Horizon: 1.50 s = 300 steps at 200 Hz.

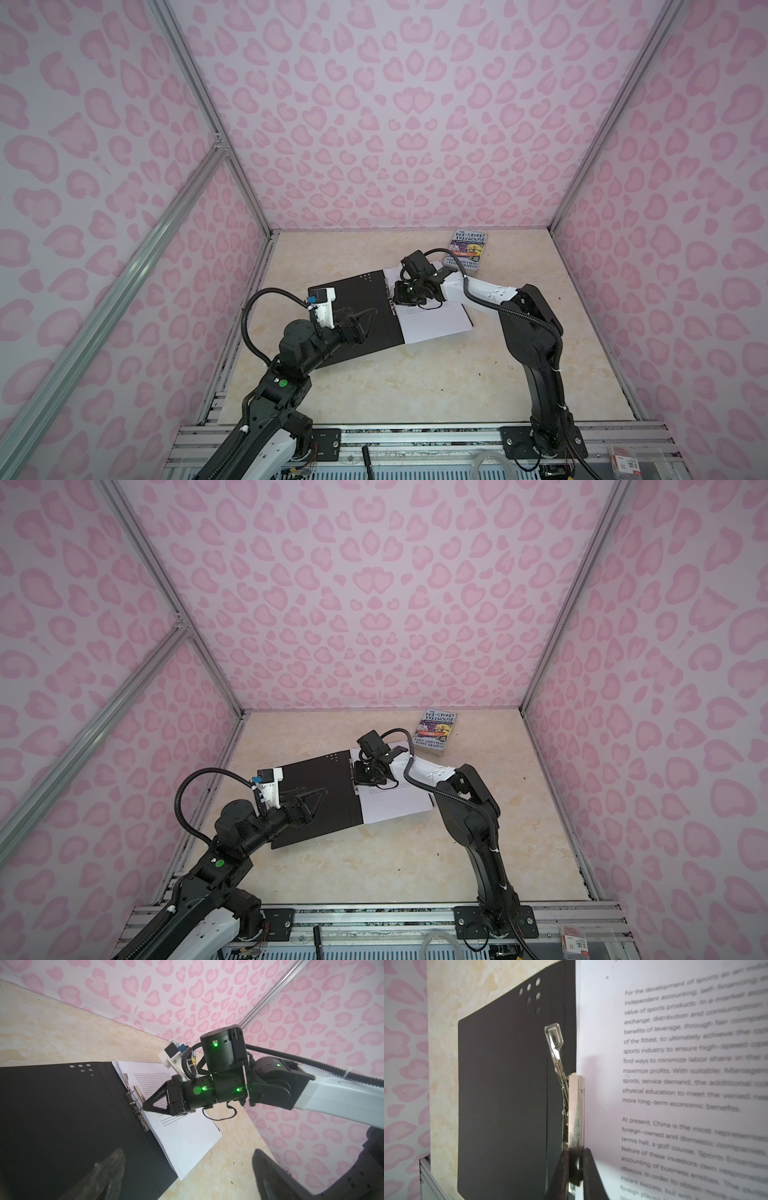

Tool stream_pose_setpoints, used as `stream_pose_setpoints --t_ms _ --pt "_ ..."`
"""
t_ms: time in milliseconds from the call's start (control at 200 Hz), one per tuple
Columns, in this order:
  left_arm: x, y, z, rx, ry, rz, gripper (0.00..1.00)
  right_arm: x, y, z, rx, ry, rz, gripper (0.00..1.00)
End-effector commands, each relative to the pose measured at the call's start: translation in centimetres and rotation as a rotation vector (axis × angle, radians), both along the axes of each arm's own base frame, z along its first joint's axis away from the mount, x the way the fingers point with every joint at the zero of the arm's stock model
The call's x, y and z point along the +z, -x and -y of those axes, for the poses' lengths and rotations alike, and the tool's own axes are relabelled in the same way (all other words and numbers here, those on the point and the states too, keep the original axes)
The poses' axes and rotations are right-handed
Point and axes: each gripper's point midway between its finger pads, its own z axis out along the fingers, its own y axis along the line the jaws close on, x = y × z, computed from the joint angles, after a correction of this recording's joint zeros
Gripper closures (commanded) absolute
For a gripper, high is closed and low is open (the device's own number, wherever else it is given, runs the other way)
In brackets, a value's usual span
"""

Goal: Put the files into the folder

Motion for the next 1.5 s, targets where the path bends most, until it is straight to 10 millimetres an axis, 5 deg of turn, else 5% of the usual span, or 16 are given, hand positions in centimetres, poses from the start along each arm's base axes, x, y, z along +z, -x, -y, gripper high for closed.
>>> stream_pose_setpoints --t_ms 0,455,1495 --pt "1.0 0.0 0.1 -0.004 0.017 0.023 0.03 0.3 0.2 -0.1 -0.039 -0.042 0.043 0.89" --pt "0.8 -0.1 0.2 -0.008 0.019 0.015 0.03 -1.5 4.0 2.3 -0.169 -0.113 0.051 0.90" --pt "-1.0 -1.1 0.7 -0.010 -0.008 -0.042 0.03 -3.2 6.2 7.3 -0.089 -0.051 0.000 0.89"
